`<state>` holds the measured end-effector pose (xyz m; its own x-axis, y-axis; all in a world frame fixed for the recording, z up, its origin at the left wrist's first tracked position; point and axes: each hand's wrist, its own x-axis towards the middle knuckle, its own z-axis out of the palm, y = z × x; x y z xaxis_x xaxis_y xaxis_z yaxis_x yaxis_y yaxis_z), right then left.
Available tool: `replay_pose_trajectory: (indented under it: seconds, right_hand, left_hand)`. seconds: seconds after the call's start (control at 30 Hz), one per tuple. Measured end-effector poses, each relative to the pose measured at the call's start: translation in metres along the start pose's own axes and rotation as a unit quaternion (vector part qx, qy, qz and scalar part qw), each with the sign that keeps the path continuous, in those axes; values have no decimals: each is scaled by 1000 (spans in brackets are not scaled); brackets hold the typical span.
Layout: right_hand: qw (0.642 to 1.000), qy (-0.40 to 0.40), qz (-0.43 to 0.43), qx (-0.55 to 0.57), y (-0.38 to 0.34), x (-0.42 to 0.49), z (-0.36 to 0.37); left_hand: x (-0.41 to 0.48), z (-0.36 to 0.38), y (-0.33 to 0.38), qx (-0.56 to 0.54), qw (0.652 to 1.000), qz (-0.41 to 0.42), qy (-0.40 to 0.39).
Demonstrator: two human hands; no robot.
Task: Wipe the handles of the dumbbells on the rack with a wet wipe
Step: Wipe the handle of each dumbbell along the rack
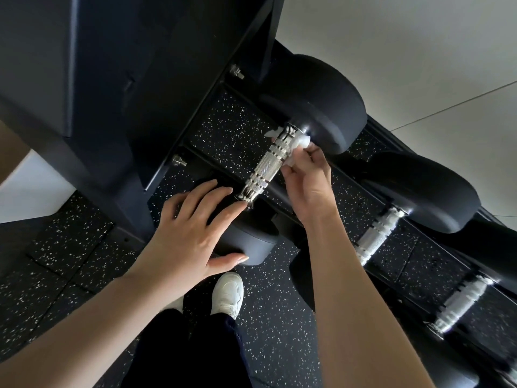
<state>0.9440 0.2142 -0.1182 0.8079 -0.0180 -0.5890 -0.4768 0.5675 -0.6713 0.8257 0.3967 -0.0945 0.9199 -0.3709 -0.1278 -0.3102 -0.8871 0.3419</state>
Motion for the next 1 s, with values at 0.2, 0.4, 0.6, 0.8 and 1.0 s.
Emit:
replay_pose_trajectory:
  seconds: [0.2, 0.4, 0.6, 0.8, 1.0]
  right_hand:
    - [996, -83, 7, -27, 0, 6, -15]
    - [990, -121, 48, -49, 6, 3, -23]
    - [974, -152, 102, -131, 20, -11, -34]
    - [958, -143, 93, -232, 28, -29, -34]
    - [941, -98, 60, -318, 27, -51, -21]
  left_hand:
    - [0, 0, 0, 0, 1000, 2, 11]
    - [0, 1, 0, 1, 1000, 4, 12]
    - [0, -1, 1, -2, 1000, 1, 8]
    - [0, 0, 1, 3, 1000, 1, 9]
    - [-1, -1, 0, 1, 1000, -3, -15]
